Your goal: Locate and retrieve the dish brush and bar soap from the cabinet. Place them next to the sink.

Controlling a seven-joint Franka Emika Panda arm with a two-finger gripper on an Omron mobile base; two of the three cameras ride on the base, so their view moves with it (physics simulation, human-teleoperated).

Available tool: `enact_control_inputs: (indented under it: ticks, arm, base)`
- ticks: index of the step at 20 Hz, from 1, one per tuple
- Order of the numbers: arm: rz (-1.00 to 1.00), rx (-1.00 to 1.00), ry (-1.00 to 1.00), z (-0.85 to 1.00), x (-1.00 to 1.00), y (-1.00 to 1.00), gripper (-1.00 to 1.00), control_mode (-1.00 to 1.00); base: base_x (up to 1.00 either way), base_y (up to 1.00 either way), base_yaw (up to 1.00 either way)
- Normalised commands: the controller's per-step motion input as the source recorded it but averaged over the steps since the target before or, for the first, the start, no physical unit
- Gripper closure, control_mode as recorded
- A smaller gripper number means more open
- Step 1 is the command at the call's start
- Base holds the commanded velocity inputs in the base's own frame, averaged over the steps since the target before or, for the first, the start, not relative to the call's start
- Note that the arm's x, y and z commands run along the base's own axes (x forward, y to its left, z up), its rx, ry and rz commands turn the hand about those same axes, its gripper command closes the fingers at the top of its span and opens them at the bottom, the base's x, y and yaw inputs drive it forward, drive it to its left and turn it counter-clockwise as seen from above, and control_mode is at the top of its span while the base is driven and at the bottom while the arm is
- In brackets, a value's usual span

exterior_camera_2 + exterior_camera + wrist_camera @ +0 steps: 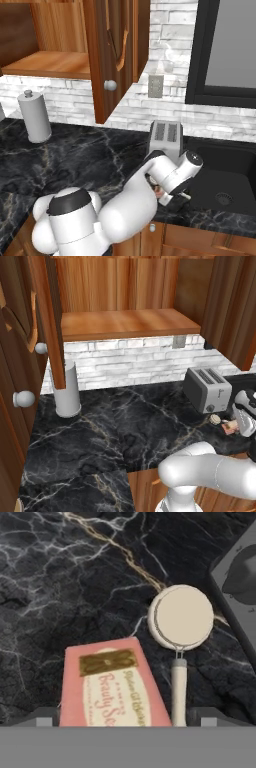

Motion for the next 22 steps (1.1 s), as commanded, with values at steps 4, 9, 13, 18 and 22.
enact_control_inputs:
  ticks: [4, 9, 13, 18, 22]
  arm:
    - [0.02, 0.00, 0.00, -0.02, -0.15, -0.19, -1.00, -1.00]
    - [0.01, 0.00, -0.01, 0.00, -0.25, -0.23, -1.00, -1.00]
    - [0.06, 0.01, 0.00, 0.00, -0.17, -0.02, -1.00, -1.00]
    - [0.02, -0.05, 0.01, 0.33, -0.38, 0.00, -1.00, -1.00]
    - [-0.15, -0.05, 0.20, 0.19, -0.34, -0.02, -1.00, -1.00]
  base:
    - [0.00, 0.00, 0.00]
    - [0.00, 0.00, 0.00]
    - [0.00, 0.00, 0.00]
    - [0.00, 0.00, 0.00]
    - [0.00, 0.00, 0.00]
